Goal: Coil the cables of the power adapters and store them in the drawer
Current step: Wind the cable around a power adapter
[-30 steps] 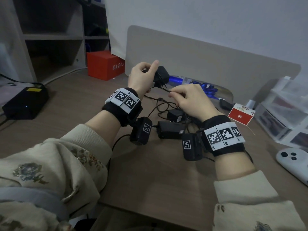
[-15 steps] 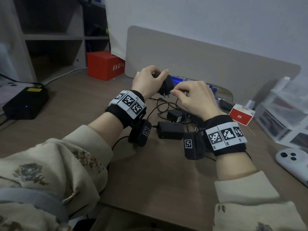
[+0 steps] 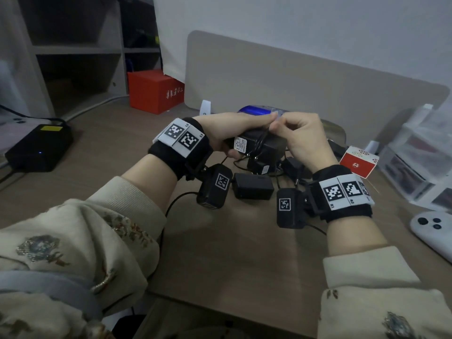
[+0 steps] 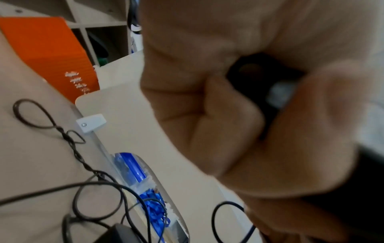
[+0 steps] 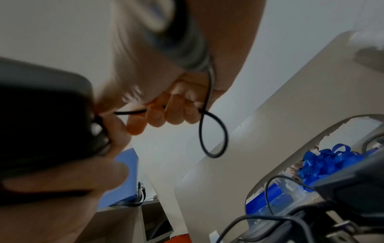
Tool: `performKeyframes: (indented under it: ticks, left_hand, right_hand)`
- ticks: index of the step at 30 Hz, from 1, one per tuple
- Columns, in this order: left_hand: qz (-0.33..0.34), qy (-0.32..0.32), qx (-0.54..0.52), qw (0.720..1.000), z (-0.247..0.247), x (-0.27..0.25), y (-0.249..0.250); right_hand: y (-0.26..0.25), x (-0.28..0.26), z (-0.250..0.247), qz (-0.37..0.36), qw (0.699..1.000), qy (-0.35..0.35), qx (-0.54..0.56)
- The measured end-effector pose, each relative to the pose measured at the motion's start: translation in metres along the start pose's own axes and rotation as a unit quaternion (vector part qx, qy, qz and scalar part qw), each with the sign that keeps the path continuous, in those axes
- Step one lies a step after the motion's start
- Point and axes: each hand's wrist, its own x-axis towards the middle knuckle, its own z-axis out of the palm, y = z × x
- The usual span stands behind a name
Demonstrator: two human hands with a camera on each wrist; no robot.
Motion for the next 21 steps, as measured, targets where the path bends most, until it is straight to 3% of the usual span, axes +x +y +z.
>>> performKeyframes:
  ticks: [4,11,17,21]
  left_hand:
    - [0.045,-0.007,-0.027,0.999,0.004,-0.004,0.003]
    - [0.086,0.057,-0.094,0.990,0.000,0.001,0.003]
    - [0.141,0.192,-0.173,0.956,-0.008,0.009,0.006]
    - [0.129,0.287,-0.213,0.925,-0.015,0.015,0.002]
  right_hand:
    - [0.002,0.000,0.000,0.000,0.999,0.017,0.040]
    - [0.013,0.006,0.000,-0.028,0.998,0.010,-0.063]
    - [0.005,0.004,0.011,0.033,0.987,-0.118,-0.102]
    - [0.008,0.004,0.011,0.039,0.978,-0.150,-0.143]
